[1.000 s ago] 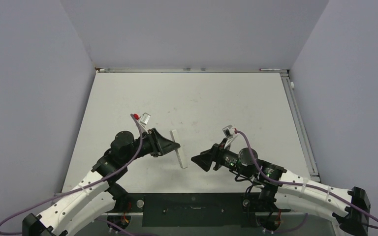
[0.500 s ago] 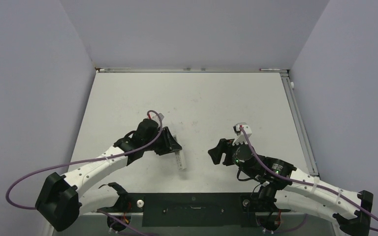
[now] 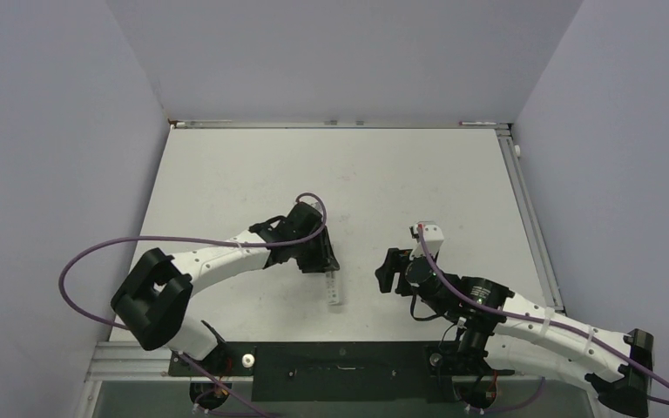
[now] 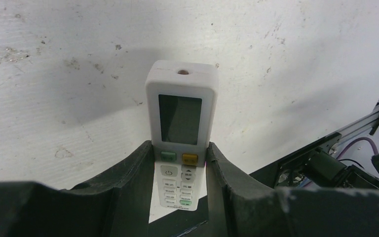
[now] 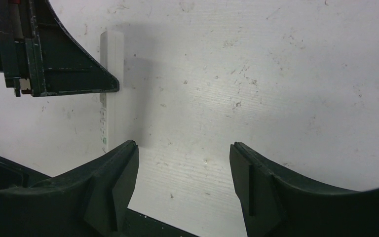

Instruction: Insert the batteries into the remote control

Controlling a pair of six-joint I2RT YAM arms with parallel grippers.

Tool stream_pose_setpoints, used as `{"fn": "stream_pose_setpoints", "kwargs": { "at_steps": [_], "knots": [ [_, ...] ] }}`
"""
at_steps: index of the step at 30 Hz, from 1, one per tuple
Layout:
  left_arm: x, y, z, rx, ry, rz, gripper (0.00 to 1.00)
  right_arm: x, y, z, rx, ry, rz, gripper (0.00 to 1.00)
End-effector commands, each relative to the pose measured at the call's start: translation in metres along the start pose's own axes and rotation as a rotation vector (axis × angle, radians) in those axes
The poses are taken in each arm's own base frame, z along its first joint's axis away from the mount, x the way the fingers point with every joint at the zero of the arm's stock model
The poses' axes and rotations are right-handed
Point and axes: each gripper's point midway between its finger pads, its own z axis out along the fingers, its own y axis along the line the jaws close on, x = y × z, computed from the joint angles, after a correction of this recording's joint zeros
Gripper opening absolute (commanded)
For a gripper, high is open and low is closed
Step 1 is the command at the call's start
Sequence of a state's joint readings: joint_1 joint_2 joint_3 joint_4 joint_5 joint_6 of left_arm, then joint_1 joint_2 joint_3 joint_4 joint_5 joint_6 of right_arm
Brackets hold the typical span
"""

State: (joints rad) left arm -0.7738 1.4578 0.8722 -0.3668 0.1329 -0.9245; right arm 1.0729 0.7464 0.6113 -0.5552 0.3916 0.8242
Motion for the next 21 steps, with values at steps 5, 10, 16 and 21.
{"fn": "stream_pose_setpoints", "kwargs": {
  "at_steps": [5,10,16,21],
  "knots": [
    [0.002,-0.012,0.027,-0.019,0.055,-0.021,0.0,-0.012,-0.003,0.0,0.046,-0.032,0.032,0.67],
    [0.005,-0.007,0.038,-0.046,0.081,-0.029,0.04,-0.009,-0.004,0.002,0.048,-0.027,0.032,0.67],
    [0.008,-0.007,0.043,-0.052,0.093,-0.025,0.31,-0.006,-0.005,0.005,0.054,-0.022,0.032,0.68],
    [0.007,-0.009,0.038,-0.048,0.09,-0.008,0.41,-0.006,-0.004,0.006,0.056,-0.018,0.025,0.68]
  ]
}}
